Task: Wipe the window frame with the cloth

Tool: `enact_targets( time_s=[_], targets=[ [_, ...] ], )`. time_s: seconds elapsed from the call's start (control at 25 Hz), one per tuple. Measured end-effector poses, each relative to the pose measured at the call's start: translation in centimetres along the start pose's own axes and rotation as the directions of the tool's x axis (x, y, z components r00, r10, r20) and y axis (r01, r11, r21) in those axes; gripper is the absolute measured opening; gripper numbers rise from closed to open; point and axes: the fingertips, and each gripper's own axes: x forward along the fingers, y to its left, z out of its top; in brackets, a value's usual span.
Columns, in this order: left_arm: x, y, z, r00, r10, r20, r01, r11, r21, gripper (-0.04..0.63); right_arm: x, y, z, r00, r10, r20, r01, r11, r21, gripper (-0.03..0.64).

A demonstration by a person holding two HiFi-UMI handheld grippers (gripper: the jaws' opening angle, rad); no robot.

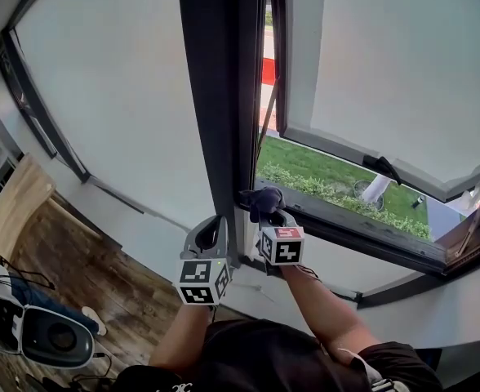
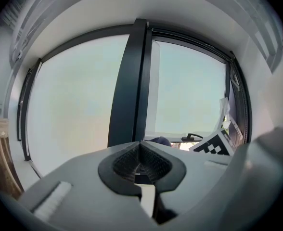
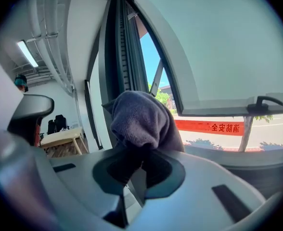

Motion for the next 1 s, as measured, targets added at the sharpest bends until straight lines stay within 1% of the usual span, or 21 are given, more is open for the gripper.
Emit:
enact_targets(
  time_s=[0.12,0.24,0.4,0.48,0.64,0.68,1.0],
  targets=[
    [0.2,0.8,-0.1,1.000,0.008,0.000,-0.008,1.000,0.000,0.009,1.9,-0.6,-0.9,0.999,-0.032,-0.041,0.032,0.999,-0.011,0.034],
    [-0.2,2.4,0.4,1.000,0.013,-0.007,-0.013,1.000,-0.005,0.009,3.6,-0.2,-1.2,0.994,-0.068,-0.085,0.067,0.998,-0.013,0.034],
    [0.3,3.0,0.2,1.000,0.011,-0.014,-0.011,1.000,-0.010,0.009,5.1,-0.8,-2.0,0.989,-0.085,-0.124,0.084,0.996,-0.009,0.034],
    [0.6,3.0,0.0,1.000,0.008,-0.018,-0.008,1.000,-0.011,0.009,5.4,-1.0,-2.3,0.988,-0.085,-0.130,0.083,0.996,-0.027,0.034],
    [1.0,3.5,-0.4,1.000,0.006,-0.029,-0.007,1.000,-0.019,0.009,6.1,0.2,-1.9,0.986,-0.109,-0.126,0.091,0.986,-0.137,0.034],
    [1.2,3.6,-0.5,1.000,0.006,-0.031,-0.006,1.000,-0.022,0.009,6.3,0.4,-1.7,0.985,-0.113,-0.129,0.094,0.985,-0.148,0.034],
    [1.8,3.5,-1.4,0.999,-0.001,-0.047,-0.001,0.999,-0.049,0.009,6.6,0.3,-1.7,0.984,-0.120,-0.133,0.100,0.983,-0.151,0.034]
  ],
)
